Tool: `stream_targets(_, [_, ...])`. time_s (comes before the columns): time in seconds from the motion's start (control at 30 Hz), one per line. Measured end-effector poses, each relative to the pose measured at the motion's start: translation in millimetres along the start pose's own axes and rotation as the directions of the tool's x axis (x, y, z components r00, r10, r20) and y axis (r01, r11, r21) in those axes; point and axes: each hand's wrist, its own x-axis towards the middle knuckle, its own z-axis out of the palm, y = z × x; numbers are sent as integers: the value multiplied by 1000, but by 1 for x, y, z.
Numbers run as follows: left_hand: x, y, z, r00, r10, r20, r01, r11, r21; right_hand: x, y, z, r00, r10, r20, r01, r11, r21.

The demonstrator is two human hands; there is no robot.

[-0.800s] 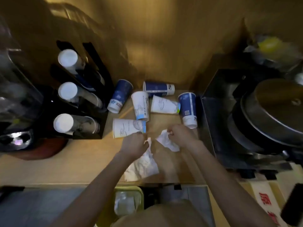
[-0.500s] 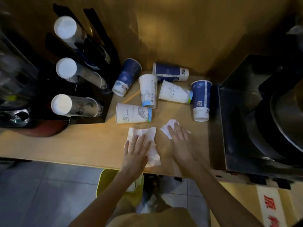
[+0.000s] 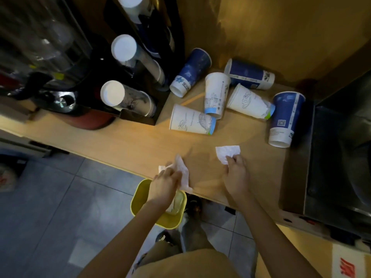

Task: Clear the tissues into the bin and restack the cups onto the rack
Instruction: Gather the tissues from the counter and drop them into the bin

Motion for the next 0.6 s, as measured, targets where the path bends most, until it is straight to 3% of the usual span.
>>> stream_targets(0.17, [-33,-36,2,987,-161,12,158,941,-300,-27,-35,14,992,-118,46,115,992,57])
stream_targets(0.33, [-76,-77,9,939,-341,32,319,838,-443,-62,-75,28,972,-192,138,99,860,500])
stream_targets(0.47, [-105,-104,25,926,-378,-6,330,815,-476,-101,-94,57,952,-276,133,176,848,499])
stream_targets(0.6, [-117,-128,47,929,-360,82,357,818,-452,-134,-101,95,913,-366,181,237,837,494])
